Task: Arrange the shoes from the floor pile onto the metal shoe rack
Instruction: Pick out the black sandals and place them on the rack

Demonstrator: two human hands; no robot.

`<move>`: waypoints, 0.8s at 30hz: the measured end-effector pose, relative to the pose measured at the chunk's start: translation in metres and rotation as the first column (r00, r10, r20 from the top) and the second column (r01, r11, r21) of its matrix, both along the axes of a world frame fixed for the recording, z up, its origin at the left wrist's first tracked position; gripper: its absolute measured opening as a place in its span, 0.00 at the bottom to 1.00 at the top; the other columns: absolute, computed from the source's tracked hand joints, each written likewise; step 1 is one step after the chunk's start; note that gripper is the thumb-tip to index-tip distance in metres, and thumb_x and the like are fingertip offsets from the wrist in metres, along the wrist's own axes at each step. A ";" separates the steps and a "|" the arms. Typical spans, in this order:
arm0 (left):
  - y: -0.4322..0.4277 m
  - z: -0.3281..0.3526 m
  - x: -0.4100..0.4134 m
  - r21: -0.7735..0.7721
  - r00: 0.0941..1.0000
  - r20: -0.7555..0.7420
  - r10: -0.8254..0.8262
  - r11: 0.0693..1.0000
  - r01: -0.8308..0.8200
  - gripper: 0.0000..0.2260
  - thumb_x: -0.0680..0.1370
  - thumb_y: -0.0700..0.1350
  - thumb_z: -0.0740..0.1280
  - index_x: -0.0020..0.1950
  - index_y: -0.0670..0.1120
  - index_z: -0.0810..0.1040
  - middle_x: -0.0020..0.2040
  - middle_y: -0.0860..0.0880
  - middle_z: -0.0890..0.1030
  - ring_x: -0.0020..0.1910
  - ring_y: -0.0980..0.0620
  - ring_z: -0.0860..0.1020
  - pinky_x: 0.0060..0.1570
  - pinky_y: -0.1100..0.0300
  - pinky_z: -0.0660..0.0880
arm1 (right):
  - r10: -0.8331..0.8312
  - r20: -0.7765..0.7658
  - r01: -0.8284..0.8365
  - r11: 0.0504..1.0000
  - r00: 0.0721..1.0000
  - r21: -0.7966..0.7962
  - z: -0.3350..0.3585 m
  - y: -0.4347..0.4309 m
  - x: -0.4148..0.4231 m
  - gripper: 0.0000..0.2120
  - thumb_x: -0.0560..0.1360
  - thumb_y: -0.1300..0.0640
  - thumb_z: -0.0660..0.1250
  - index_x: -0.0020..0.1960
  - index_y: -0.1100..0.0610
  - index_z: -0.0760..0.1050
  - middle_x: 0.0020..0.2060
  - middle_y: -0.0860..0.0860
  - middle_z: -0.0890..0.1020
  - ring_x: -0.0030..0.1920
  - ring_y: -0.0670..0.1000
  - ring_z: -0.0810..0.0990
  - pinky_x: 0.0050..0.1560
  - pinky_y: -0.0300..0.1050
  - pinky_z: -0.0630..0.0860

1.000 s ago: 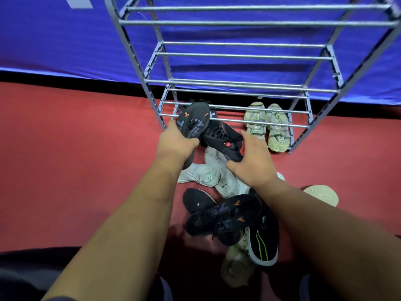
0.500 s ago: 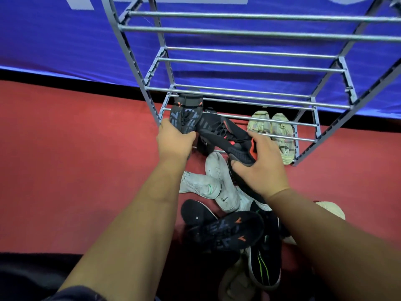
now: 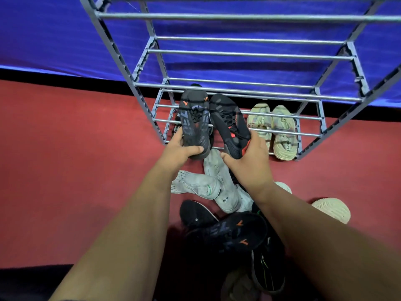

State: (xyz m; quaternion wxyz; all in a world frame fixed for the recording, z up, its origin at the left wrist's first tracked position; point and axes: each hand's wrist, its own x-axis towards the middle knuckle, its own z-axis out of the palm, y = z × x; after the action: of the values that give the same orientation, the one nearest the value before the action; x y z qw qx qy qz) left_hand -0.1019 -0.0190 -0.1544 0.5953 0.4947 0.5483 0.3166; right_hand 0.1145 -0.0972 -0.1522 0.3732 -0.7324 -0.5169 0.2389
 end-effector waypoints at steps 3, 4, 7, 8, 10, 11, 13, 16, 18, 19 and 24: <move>-0.001 -0.003 -0.003 0.000 0.998 0.005 -0.062 0.998 0.062 0.37 0.70 0.34 0.79 0.70 0.64 0.74 0.63 0.60 0.85 0.62 0.61 0.83 0.60 0.63 0.79 | -0.003 -0.004 0.003 1.000 1.000 -0.025 -0.001 0.002 -0.003 0.44 0.69 0.44 0.83 0.78 0.54 0.66 0.66 0.52 0.75 0.70 0.55 0.71 0.74 0.57 0.69; -0.001 -0.005 -0.002 0.003 0.998 0.009 -0.065 0.998 0.065 0.37 0.70 0.34 0.79 0.72 0.62 0.74 0.63 0.58 0.85 0.63 0.59 0.83 0.62 0.59 0.79 | -0.004 -0.003 0.004 1.000 1.000 -0.028 -0.001 0.003 -0.003 0.44 0.69 0.44 0.82 0.78 0.55 0.66 0.66 0.52 0.75 0.71 0.55 0.71 0.74 0.57 0.69; -0.002 -0.007 0.003 0.002 1.000 0.008 0.000 1.000 0.000 0.39 0.70 0.35 0.81 0.76 0.56 0.71 0.62 0.56 0.86 0.61 0.54 0.85 0.65 0.51 0.80 | 0.005 -0.008 -0.005 0.999 1.000 -0.046 0.000 0.002 -0.003 0.45 0.69 0.44 0.82 0.78 0.55 0.65 0.67 0.52 0.75 0.71 0.56 0.71 0.75 0.57 0.68; -0.001 -0.006 0.006 0.006 1.000 -0.007 0.022 1.000 -0.022 0.40 0.69 0.37 0.82 0.77 0.56 0.70 0.62 0.56 0.86 0.61 0.54 0.85 0.64 0.51 0.81 | 0.012 -0.006 -0.013 0.997 1.000 -0.070 0.001 0.003 -0.003 0.46 0.68 0.44 0.82 0.78 0.56 0.65 0.68 0.53 0.75 0.72 0.56 0.71 0.74 0.57 0.69; 0.001 -0.005 0.010 0.022 0.998 -0.039 0.043 0.999 -0.042 0.39 0.69 0.40 0.82 0.76 0.54 0.70 0.63 0.53 0.86 0.61 0.52 0.85 0.64 0.48 0.81 | 0.017 -0.012 -0.019 0.989 1.000 -0.148 0.003 0.008 0.000 0.44 0.65 0.44 0.81 0.75 0.55 0.67 0.65 0.52 0.74 0.68 0.56 0.73 0.71 0.58 0.72; 0.003 -0.005 0.012 0.021 0.997 -0.049 0.056 0.998 -0.055 0.37 0.69 0.41 0.82 0.74 0.53 0.72 0.62 0.52 0.86 0.60 0.51 0.85 0.65 0.46 0.80 | 0.018 -0.040 -0.026 0.978 0.999 -0.205 0.004 0.011 0.004 0.42 0.62 0.45 0.81 0.71 0.54 0.68 0.62 0.52 0.74 0.65 0.56 0.75 0.68 0.58 0.76; 0.004 -0.004 0.014 -0.003 0.995 -0.039 0.094 0.996 -0.094 0.32 0.68 0.43 0.82 0.70 0.51 0.75 0.59 0.51 0.87 0.59 0.50 0.86 0.66 0.45 0.80 | 0.011 -0.148 -0.060 0.942 0.989 -0.330 0.007 0.014 0.015 0.41 0.58 0.47 0.80 0.66 0.53 0.68 0.59 0.52 0.76 0.60 0.56 0.80 0.61 0.58 0.81; 0.001 -0.004 0.015 -0.069 0.977 -0.017 0.212 0.975 -0.212 0.26 0.66 0.46 0.83 0.61 0.46 0.79 0.52 0.51 0.89 0.54 0.51 0.88 0.64 0.46 0.82 | 0.016 -0.177 -0.091 0.902 0.984 -0.422 0.006 0.002 0.036 0.42 0.53 0.47 0.81 0.62 0.49 0.66 0.55 0.50 0.80 0.54 0.54 0.82 0.53 0.56 0.83; -0.002 -0.005 0.013 -0.105 0.960 -0.054 0.274 0.955 -0.278 0.23 0.65 0.48 0.83 0.57 0.42 0.83 0.50 0.48 0.90 0.52 0.48 0.88 0.62 0.45 0.82 | 0.043 -0.049 -0.061 0.890 0.998 -0.453 0.000 -0.016 0.046 0.39 0.52 0.46 0.80 0.59 0.47 0.66 0.53 0.48 0.78 0.54 0.55 0.80 0.54 0.55 0.81; -0.003 -0.006 0.012 -0.119 0.959 -0.066 0.275 0.952 -0.281 0.22 0.66 0.48 0.82 0.56 0.42 0.85 0.50 0.47 0.90 0.52 0.46 0.88 0.62 0.45 0.82 | 0.052 0.021 -0.036 0.878 0.998 -0.477 -0.005 -0.026 0.050 0.38 0.53 0.46 0.78 0.58 0.47 0.65 0.53 0.48 0.77 0.55 0.56 0.78 0.55 0.54 0.80; -0.003 0.000 0.008 -0.214 0.946 0.083 0.314 0.932 -0.291 0.12 0.70 0.36 0.73 0.53 0.39 0.82 0.46 0.42 0.87 0.45 0.44 0.86 0.57 0.40 0.82 | 0.329 0.314 0.012 0.672 0.891 -0.740 -0.039 -0.057 0.059 0.34 0.67 0.46 0.74 0.67 0.56 0.65 0.67 0.58 0.72 0.69 0.63 0.70 0.68 0.56 0.70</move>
State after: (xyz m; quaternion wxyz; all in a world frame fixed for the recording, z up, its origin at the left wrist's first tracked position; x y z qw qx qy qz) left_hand -0.0935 -0.0221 -0.1545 0.6166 0.3230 0.6115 0.3761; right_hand 0.1734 -0.1545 -0.1915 -0.0906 -0.8035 -0.5111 0.2914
